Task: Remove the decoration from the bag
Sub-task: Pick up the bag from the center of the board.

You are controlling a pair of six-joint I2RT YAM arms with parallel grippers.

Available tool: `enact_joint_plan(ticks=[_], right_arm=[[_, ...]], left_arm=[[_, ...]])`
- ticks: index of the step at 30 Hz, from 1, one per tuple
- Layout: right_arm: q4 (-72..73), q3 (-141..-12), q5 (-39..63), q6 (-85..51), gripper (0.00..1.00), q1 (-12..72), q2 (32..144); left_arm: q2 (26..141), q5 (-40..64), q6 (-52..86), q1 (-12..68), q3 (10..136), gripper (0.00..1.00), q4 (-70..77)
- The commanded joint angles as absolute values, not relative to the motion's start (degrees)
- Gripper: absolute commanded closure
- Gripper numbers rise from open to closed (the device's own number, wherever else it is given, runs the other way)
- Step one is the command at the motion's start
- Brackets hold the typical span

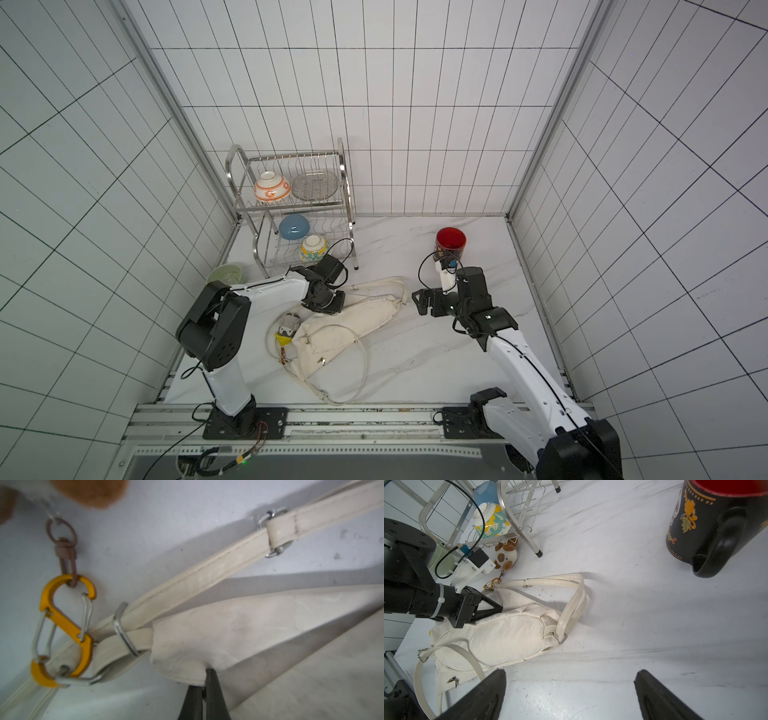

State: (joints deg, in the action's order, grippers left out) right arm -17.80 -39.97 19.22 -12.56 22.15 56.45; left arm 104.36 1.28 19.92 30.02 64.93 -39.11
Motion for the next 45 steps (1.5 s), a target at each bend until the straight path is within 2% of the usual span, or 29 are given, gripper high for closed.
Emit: enact_joint_plan(ticks=[1, 13, 20, 24, 28, 32, 38, 41, 45], right_arm=[[-16.5, -39.6, 18.4, -13.0, 0.0, 22.7, 55.3], [-13.1, -40.5, 19.4, -12.7, 0.0, 22.7, 56.0], [-11.3, -42.5, 20.1, -12.1, 0.0, 22.7, 56.8], [-10.4, -44.3, 20.7, -12.2, 0.0, 22.7, 56.9], [-9.5, -45.9, 21.8, -12.5, 0.0, 22.7, 56.1], [-7.4, -48.1, 28.1, -12.6, 0.0, 22.6, 55.4], [-7.1, -50.7, 38.7, -13.0, 0.01, 22.7, 58.9], [-6.9, -50.0, 36.8, -14.7, 0.02, 24.6, 59.9], [-7.5, -49.0, 30.1, -18.1, 0.02, 28.5, 61.2]], left_arm=[[101.1, -3.9, 18.4, 28.2, 65.1, 1.0, -44.9], [90.8, -17.6, 16.0, 28.5, 81.1, 1.0, -66.8], [87.6, -28.5, 15.5, 31.2, 93.3, 1.0, -77.7], [87.5, -30.3, 14.5, 34.4, 101.0, 1.0, -81.9], [85.4, -33.2, 12.8, 39.6, 101.9, 1.0, -79.3], [81.4, -33.3, 12.2, 40.2, 95.9, 1.0, -69.5], [81.1, -22.3, 25.5, 40.1, 87.7, 1.0, -57.6], [84.0, -18.5, 33.4, 40.1, 86.9, 1.0, -54.9], [87.4, -21.3, 42.4, 40.1, 90.4, 1.0, -56.5]])
